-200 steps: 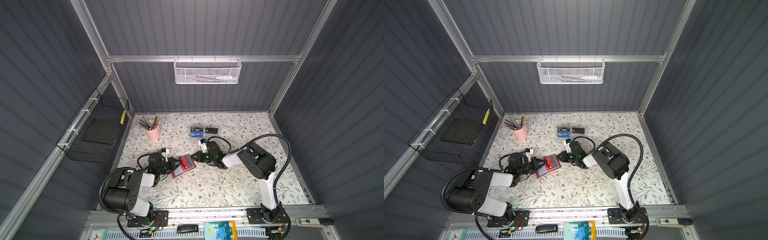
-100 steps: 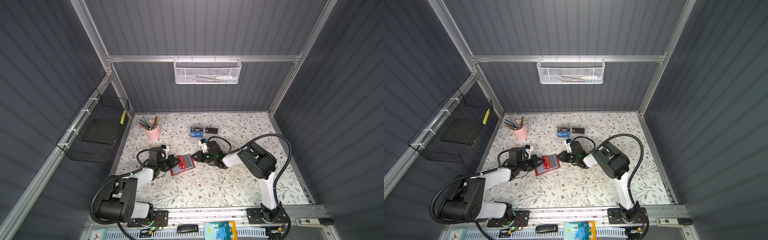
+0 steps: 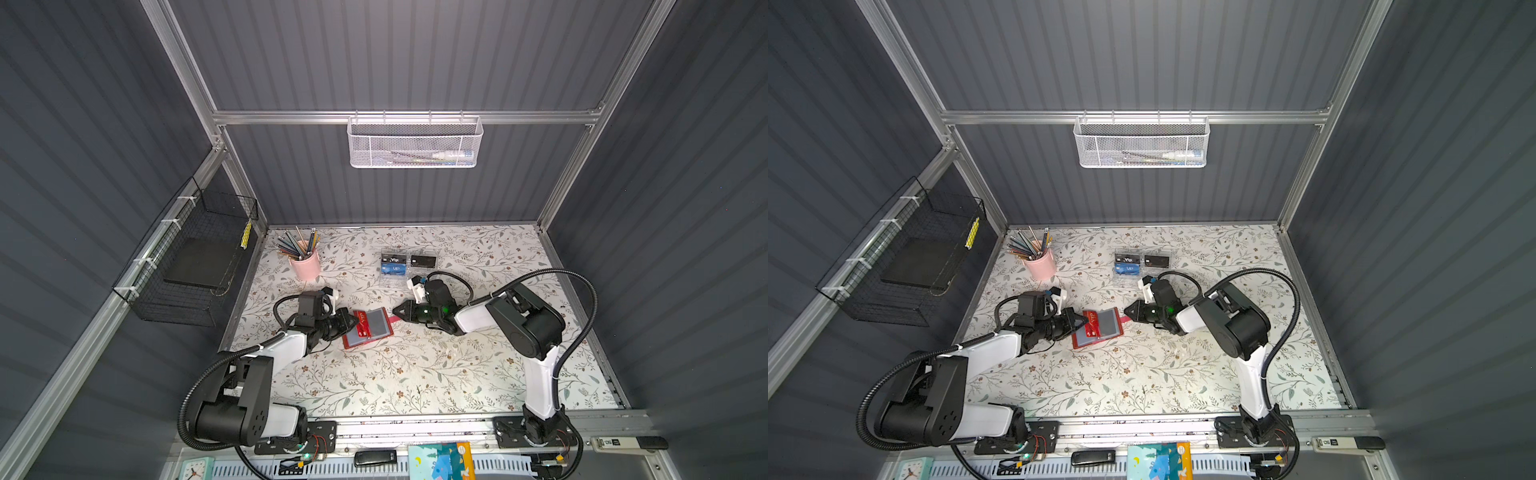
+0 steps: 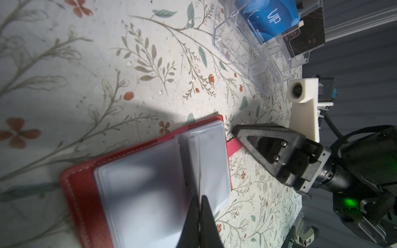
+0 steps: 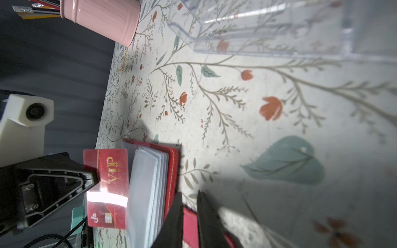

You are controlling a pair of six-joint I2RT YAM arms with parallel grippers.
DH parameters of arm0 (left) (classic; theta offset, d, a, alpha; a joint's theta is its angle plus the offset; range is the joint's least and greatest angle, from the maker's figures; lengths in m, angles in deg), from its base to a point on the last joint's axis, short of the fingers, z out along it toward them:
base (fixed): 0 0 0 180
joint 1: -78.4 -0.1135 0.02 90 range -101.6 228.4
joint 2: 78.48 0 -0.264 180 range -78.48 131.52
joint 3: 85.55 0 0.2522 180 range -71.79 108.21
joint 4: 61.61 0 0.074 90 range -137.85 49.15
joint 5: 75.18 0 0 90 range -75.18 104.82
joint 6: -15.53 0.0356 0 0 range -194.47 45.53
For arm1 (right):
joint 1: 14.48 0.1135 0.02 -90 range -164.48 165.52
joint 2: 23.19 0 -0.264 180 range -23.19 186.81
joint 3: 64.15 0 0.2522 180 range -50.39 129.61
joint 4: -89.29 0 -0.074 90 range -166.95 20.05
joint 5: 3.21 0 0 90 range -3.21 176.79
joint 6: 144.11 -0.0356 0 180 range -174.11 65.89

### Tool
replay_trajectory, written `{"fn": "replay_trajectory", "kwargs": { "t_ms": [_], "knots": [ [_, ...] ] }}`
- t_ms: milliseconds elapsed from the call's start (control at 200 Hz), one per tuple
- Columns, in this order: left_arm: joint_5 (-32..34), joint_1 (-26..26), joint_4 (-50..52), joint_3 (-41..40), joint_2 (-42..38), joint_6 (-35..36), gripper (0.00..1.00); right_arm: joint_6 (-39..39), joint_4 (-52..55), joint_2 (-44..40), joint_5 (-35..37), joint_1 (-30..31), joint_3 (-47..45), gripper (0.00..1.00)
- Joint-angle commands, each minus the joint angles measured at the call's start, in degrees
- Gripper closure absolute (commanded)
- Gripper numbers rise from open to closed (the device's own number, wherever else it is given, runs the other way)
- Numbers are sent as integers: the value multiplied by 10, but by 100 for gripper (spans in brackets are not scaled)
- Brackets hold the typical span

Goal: Take the credit cards out of the card holder
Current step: Take out the credit card from the card holder, then place the credit card in the storage box.

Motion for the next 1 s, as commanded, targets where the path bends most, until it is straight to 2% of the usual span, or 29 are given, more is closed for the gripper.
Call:
{"fn": "replay_trajectory", "kwargs": {
  "t_ms": [0, 145, 235, 345, 540, 755, 875, 940, 995],
  "knots": [
    [15, 9, 48, 34, -16, 26, 100, 26, 149, 18, 43, -4, -26, 82],
    [49, 29, 112, 77, -20, 51, 100, 35, 165, 3, 43, -6, -23, 81],
    [86, 59, 151, 106, -20, 69, 100, 41, 169, -12, 40, -6, -28, 79],
    [131, 89, 195, 145, -16, 97, 100, 49, 173, -43, 36, -5, -36, 74],
    [173, 119, 251, 227, -6, 131, 100, 60, 201, -113, 37, -10, -43, 62],
    [232, 161, 310, 343, 33, 186, 100, 69, 247, -204, 51, -26, -43, 44],
    [241, 174, 352, 430, 79, 233, 100, 72, 282, -264, 70, -47, -51, 28],
    [234, 175, 364, 473, 104, 263, 100, 69, 290, -297, 100, -63, -64, 18],
    [226, 177, 384, 510, 127, 301, 100, 67, 299, -321, 105, -75, -73, 2]
  ]
}}
